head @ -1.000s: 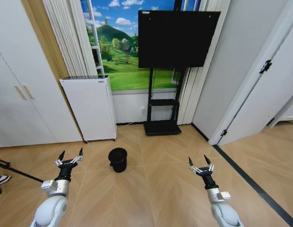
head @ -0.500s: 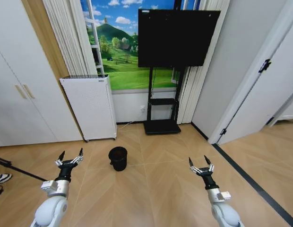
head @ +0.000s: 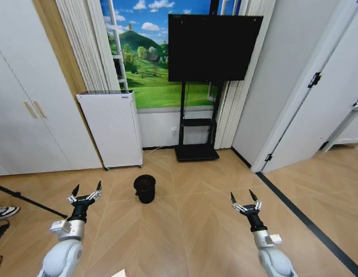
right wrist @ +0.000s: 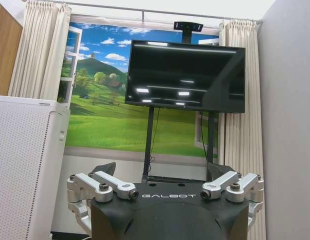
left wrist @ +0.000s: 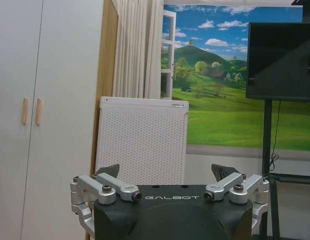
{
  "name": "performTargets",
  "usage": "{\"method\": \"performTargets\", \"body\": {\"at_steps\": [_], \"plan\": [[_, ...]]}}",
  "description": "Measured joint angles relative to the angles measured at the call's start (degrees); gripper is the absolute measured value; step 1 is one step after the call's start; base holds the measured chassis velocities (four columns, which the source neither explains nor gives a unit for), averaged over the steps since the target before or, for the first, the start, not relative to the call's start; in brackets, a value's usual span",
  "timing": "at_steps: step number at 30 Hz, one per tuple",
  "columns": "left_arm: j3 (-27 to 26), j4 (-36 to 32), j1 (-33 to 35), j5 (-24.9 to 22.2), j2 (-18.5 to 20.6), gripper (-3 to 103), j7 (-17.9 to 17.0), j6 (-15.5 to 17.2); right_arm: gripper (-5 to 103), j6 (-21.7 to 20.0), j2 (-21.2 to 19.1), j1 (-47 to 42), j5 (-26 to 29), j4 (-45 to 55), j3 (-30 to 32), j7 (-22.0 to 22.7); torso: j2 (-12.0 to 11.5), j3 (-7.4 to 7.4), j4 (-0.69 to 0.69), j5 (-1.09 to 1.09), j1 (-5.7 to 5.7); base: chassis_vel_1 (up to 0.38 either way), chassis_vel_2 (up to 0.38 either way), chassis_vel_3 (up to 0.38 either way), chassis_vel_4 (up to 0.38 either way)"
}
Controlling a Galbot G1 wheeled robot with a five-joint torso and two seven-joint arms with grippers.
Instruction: Pick up the trash bin and place the garbage on the floor into it.
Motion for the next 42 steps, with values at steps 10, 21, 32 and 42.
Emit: {"method": "performTargets", "body": {"at_steps": [10, 21, 32, 42], "plan": [[0.00, 0.32, -0.02, 0.15, -0.08, 100, 0.12, -0.11, 100, 1.14, 0.03, 0.42, 0.48, -0.60, -0.20, -0.47, 0.01, -0.02, -0.02, -0.03, -0.05, 0.041, -0.021, -0.048, 0.015], [0.06, 0.46, -0.09, 0.28, 0.01, 100, 0.26, -0.19, 100, 0.38, -0.04, 0.21, 0.61, -0.34, -0.14, -0.68, 0.01, -0.02, -0.02, -0.02, -0.05, 0.004, -0.003, -0.005, 0.001], [-0.13, 1.08, -0.10, 0.29, 0.12, 100, 0.74, -0.55, 100, -0.17, -0.02, 0.12, 1.66, -0.56, 0.09, -1.03, 0.02, -0.02, -0.02, -0.02, -0.05, -0.030, 0.010, 0.032, -0.009], [0.02, 2.09, -0.47, 0.20, -0.21, 100, 0.75, -0.57, 100, 0.48, 0.14, 0.60, 0.30, -1.34, 0.03, 0.06, 0.00, 0.01, 0.00, -0.02, 0.03, -0.134, 0.105, 0.148, -0.117]]}}
